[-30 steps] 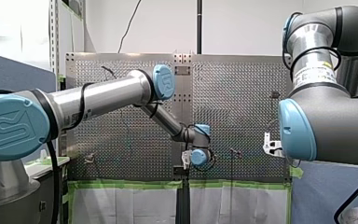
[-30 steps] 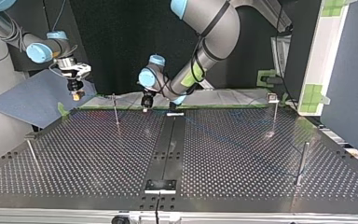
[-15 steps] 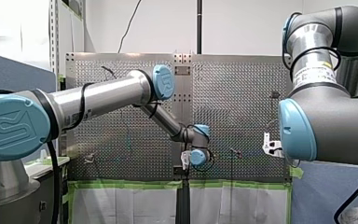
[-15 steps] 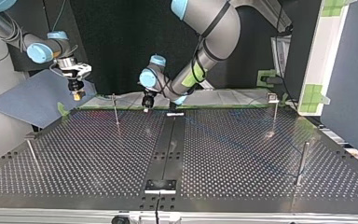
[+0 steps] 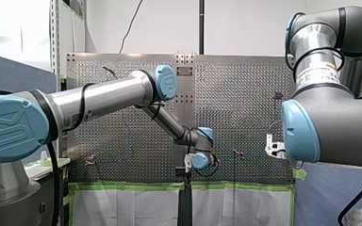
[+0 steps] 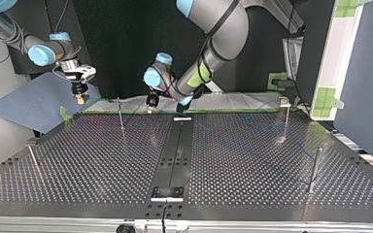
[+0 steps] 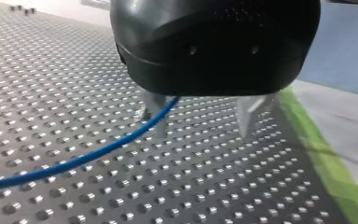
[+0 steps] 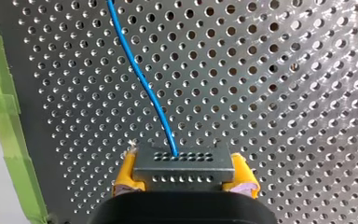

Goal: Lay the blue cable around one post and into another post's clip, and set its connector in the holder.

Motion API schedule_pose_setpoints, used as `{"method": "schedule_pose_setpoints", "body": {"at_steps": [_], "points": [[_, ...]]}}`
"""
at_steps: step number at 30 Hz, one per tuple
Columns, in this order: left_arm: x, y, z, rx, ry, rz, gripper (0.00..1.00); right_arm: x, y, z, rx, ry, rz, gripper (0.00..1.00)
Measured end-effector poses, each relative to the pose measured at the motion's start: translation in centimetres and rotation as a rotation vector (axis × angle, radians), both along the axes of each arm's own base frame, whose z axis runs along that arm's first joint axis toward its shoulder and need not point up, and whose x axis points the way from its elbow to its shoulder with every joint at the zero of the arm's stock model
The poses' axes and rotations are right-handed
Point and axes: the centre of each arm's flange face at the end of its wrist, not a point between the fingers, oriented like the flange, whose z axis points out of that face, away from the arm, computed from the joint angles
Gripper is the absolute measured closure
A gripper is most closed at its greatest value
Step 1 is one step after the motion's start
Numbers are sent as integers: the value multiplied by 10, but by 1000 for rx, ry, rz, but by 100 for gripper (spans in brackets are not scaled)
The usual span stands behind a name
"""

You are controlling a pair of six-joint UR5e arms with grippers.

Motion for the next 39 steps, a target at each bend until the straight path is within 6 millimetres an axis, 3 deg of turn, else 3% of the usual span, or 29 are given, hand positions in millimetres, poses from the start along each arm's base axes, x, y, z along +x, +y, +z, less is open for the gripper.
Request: {"method": "schedule_pose_setpoints", "body": {"at_steps": [9, 21, 31, 39], "points": [[-21, -4, -8, 89, 18, -51, 0, 0, 1, 0, 5, 3, 2, 100], [-57, -22, 33, 61, -20, -180, 0, 1, 3, -1, 14, 11, 6, 100], [-100, -32, 19, 94, 15, -238, 0, 2, 5, -2, 24, 21, 8, 100], [-118, -55, 33, 76, -9, -275, 0, 2, 5, -2, 26, 22, 9, 100]]}}
